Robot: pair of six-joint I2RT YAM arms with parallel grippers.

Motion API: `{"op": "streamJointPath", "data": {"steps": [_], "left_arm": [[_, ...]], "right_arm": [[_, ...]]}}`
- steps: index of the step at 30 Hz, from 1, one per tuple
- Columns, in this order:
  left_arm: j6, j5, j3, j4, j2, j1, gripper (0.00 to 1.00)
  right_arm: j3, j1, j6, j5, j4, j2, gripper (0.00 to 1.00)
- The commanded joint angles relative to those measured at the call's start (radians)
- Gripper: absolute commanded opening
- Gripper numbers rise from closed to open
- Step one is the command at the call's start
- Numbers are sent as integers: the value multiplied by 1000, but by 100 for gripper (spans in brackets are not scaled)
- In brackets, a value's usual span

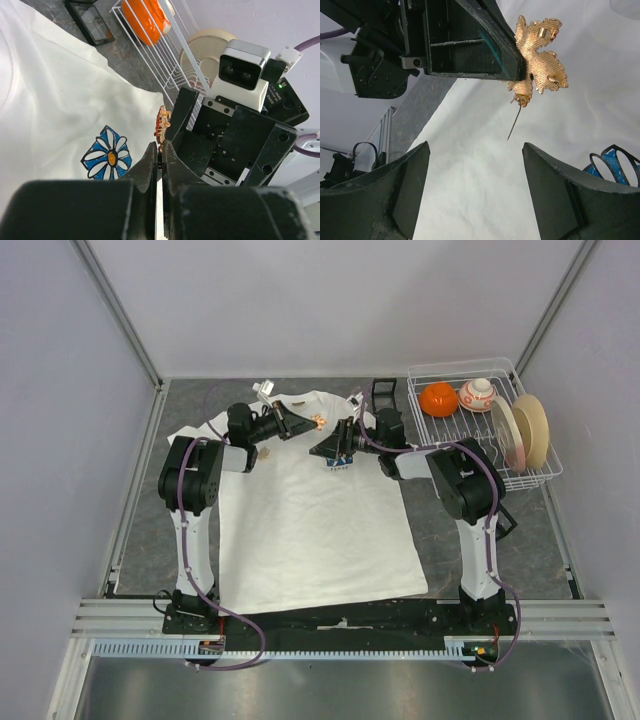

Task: Remove the brooch from the garment

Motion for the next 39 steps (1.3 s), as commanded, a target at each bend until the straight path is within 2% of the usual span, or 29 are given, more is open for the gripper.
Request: {"op": "streamJointPath", "data": {"steps": [1, 8, 14, 23, 35, 39], "left_arm": [[-47, -9, 12, 85, 21, -9, 2], [-53, -11, 29, 80, 35, -23, 2], [-1, -11, 40, 8, 26, -26, 2], [64, 0, 77, -119, 26, -44, 2], [30, 162, 208, -179, 113, -73, 2], [79, 178, 247, -304, 128, -79, 2]], "right_arm": [[33, -5, 85, 0, 192, 16, 82], [32, -4, 209, -13, 321, 39, 80], [12, -4, 227, -20, 372, 21, 76], [13, -21, 201, -10, 346, 9, 75], [33, -65, 57, -18, 179, -53, 74], [36, -76, 1, -12, 113, -85, 74]]}}
